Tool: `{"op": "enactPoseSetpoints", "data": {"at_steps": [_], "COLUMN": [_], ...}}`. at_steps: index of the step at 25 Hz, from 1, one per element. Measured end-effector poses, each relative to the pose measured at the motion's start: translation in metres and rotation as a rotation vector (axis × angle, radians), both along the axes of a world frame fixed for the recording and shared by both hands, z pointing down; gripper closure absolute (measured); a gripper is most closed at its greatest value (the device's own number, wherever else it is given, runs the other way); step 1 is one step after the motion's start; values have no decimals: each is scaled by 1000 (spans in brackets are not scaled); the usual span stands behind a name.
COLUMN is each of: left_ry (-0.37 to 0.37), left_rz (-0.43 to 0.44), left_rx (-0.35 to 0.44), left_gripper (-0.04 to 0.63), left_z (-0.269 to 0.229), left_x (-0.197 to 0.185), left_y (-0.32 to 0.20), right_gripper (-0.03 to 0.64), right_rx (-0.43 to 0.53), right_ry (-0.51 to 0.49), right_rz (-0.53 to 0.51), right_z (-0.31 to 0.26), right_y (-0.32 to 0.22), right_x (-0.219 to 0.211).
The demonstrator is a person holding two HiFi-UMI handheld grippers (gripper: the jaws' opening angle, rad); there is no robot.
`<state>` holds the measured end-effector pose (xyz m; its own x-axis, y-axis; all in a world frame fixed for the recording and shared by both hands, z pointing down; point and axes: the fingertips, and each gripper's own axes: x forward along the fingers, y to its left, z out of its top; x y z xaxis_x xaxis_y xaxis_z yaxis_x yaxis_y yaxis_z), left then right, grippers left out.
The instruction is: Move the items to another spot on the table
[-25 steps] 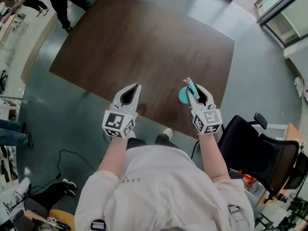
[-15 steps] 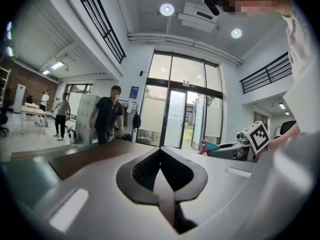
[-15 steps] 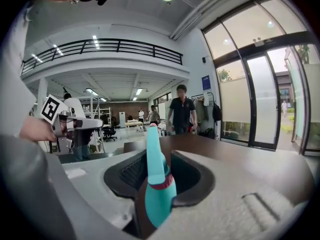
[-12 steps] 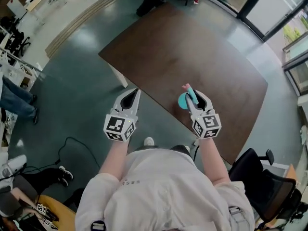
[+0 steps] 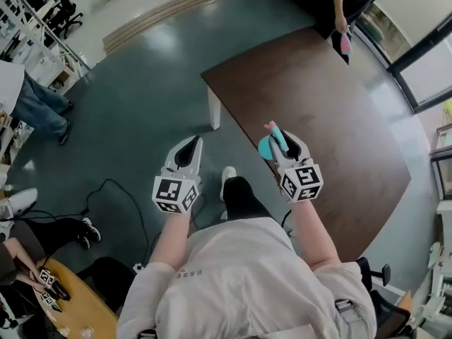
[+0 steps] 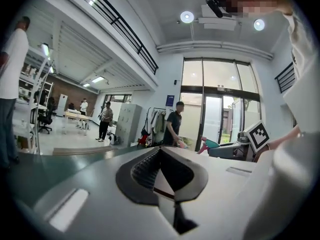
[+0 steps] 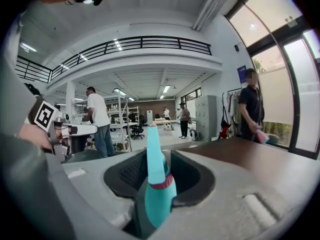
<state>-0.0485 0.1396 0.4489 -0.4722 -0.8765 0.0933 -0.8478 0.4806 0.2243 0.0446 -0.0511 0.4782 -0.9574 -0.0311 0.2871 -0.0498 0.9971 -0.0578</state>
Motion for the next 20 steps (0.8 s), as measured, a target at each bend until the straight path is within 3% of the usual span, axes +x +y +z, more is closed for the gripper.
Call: {"op": "enactPoseSetpoints", "data": {"at_steps": [3, 10, 20], "left_ry": [11, -10, -37], "left_rz": [-33, -14, 70], "left_rx": [-2, -29, -58], "left_gripper": [580, 580, 580], "left_z": [4, 8, -2], "left_x": [-29, -120, -211], "left_y": [10, -12, -57], "right_gripper": [497, 497, 497], "right_rx": [5, -1, -10], "right_ry": [11, 11, 20], "right_rz": [-33, -42, 101], "right_z": [8, 19, 14], "right_y": [6, -11, -63], "right_x": [-44, -136, -212]}}
